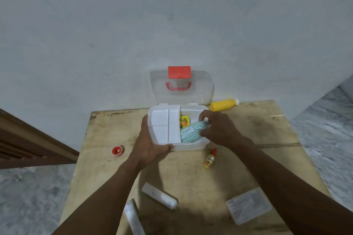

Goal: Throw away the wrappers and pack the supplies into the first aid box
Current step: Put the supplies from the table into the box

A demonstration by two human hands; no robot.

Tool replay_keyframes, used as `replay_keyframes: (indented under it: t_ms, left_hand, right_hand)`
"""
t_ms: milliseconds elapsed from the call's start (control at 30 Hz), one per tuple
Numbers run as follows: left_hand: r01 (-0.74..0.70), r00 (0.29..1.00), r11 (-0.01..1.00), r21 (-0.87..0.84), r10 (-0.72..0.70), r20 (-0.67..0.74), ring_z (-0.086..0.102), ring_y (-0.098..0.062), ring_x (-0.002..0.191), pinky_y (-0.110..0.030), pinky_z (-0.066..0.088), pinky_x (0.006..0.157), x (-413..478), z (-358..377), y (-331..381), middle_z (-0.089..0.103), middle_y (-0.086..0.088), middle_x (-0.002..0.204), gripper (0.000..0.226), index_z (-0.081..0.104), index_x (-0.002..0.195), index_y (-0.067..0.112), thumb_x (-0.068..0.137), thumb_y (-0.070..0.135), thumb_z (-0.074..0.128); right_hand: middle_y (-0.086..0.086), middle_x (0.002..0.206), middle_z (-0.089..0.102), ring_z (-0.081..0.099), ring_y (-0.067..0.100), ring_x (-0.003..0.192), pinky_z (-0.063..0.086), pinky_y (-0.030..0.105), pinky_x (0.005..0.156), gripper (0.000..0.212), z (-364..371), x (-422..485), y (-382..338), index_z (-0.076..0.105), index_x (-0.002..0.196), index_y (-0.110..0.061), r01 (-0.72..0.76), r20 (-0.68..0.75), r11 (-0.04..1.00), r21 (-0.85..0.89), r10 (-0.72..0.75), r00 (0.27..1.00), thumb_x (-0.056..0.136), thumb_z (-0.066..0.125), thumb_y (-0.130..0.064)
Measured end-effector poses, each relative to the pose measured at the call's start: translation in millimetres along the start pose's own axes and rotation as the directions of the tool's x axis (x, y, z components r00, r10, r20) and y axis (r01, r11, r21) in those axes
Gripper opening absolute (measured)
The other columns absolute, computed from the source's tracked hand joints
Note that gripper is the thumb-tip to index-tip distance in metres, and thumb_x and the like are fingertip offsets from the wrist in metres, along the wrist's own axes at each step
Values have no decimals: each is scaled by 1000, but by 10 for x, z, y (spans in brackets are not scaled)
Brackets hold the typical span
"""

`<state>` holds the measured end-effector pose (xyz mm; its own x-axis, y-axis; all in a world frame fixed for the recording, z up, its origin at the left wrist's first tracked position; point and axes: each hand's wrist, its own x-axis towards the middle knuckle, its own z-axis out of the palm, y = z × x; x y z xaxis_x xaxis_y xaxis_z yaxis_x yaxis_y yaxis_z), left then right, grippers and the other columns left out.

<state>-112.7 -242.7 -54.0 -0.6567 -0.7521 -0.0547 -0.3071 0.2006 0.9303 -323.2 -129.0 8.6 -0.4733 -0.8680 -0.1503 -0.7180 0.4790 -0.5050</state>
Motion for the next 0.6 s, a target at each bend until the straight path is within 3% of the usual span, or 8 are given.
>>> replay_keyframes:
  t_ms: [133,233,333,600]
  left_hand:
    - [-29,999,1000,1,29,13,50,2,117,-21,50,90,36,-7,-23,46,16,129,104,27,140,27,59,20,91]
    - [-52,999,999,6,52,7,51,-1,119,-19,51,91,49,-10,-17,46,12,130,102,28,140,24,60,18,93]
    - [-53,998,999,-3,53,17,51,-1,119,-17,51,90,60,-5,-28,47,12,130,104,27,141,22,60,19,93]
    - [-41,999,999,2,41,11,51,2,117,-13,50,87,67,-7,-34,47,14,128,106,26,142,25,60,19,93]
  right_hand:
    - [4,87,68,61,22,84,36,24,67,27,73,93,-84,67,96,-16,-7,28,998,-57,9,1000,70,71,-13]
    - [3,97,69,60,19,88,36,21,69,26,130,146,-123,69,98,-15,-10,117,997,-75,18,993,73,71,-12]
    - [2,94,64,64,21,95,39,21,71,29,183,177,-108,70,99,-12,-46,182,998,-35,51,982,71,78,-13]
    - [-1,100,60,54,12,87,40,21,66,35,323,275,-143,72,98,-14,-117,258,991,63,97,961,67,87,-19]
